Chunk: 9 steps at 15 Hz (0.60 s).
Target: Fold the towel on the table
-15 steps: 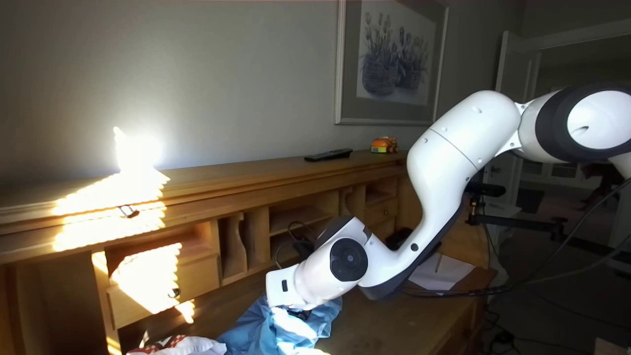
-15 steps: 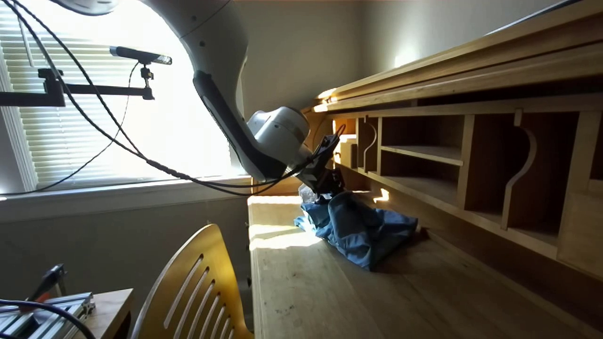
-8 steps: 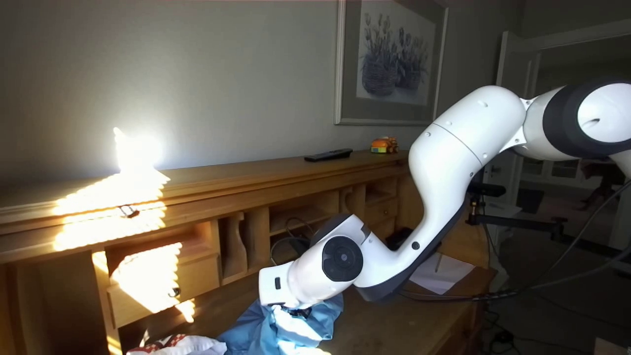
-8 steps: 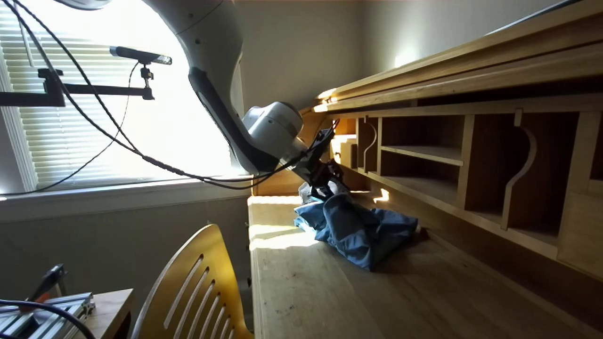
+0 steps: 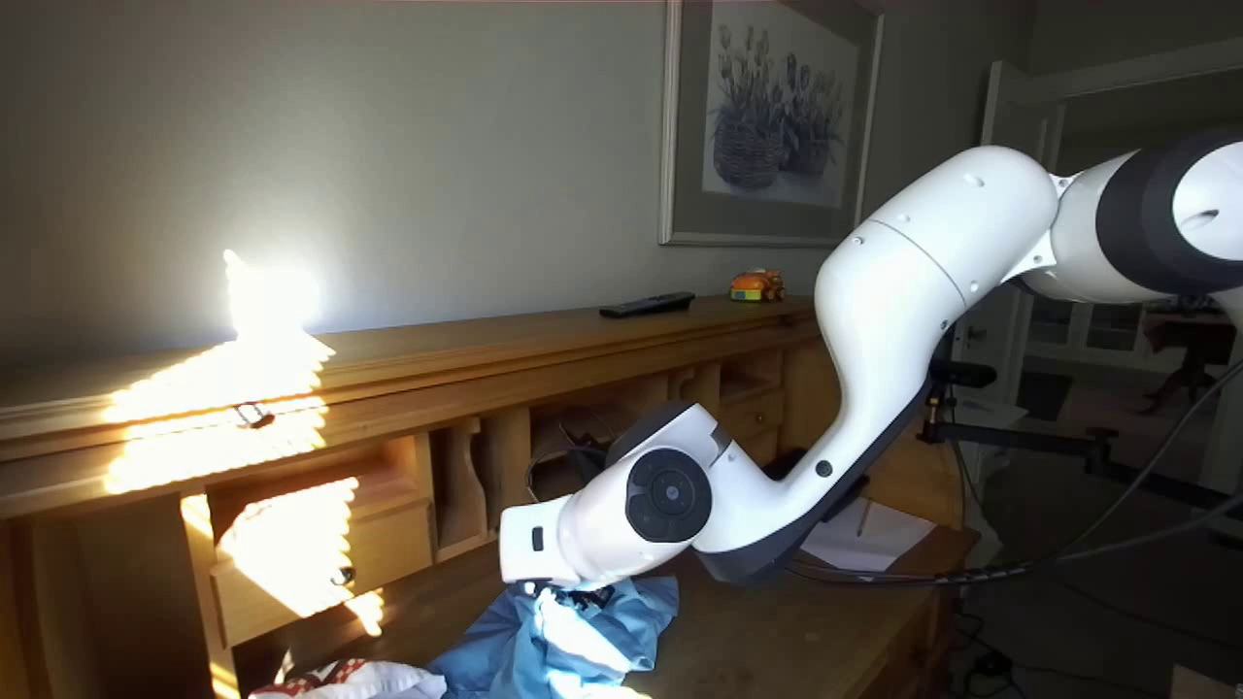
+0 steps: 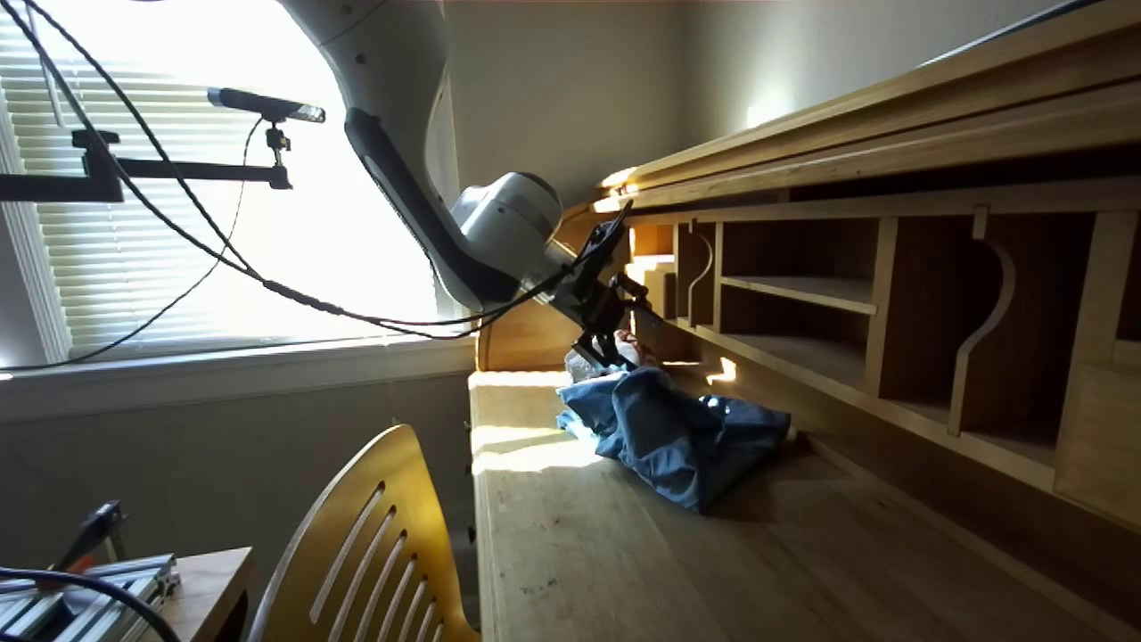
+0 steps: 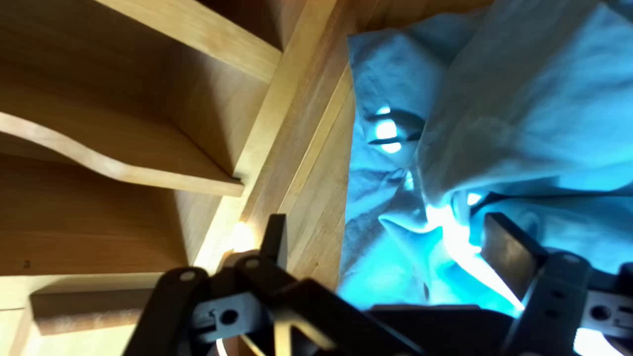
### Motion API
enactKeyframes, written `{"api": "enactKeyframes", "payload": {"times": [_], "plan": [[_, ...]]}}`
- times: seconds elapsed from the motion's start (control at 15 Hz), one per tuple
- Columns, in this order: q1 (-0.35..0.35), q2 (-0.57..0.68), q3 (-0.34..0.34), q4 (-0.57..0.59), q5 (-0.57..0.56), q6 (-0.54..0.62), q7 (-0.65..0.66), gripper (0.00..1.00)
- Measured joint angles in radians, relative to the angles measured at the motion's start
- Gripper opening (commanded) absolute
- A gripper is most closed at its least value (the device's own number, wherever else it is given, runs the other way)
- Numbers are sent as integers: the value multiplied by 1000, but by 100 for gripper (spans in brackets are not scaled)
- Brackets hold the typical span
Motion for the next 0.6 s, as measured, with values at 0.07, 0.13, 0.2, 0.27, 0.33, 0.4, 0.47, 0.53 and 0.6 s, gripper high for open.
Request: {"api": "enactKeyframes", "payload": {"times": [0.07,0.13,0.2,0.27,0.33,0.4,0.47,0.53,0.6], "plan": [[3,-12,5,-2,0,-5,0,100],[5,-26,11,-8,0,-10,0,100],[5,-40,18,-17,5,-15,0,100],[5,-58,27,-31,25,-19,-7,100],[3,-76,39,-49,66,-21,-23,100],[0,-96,56,-74,135,-21,-54,100],[-6,-117,79,-104,216,-20,-93,100],[-16,-139,109,-138,294,-21,-130,100],[-28,-162,145,-173,374,-20,-161,100]]}}
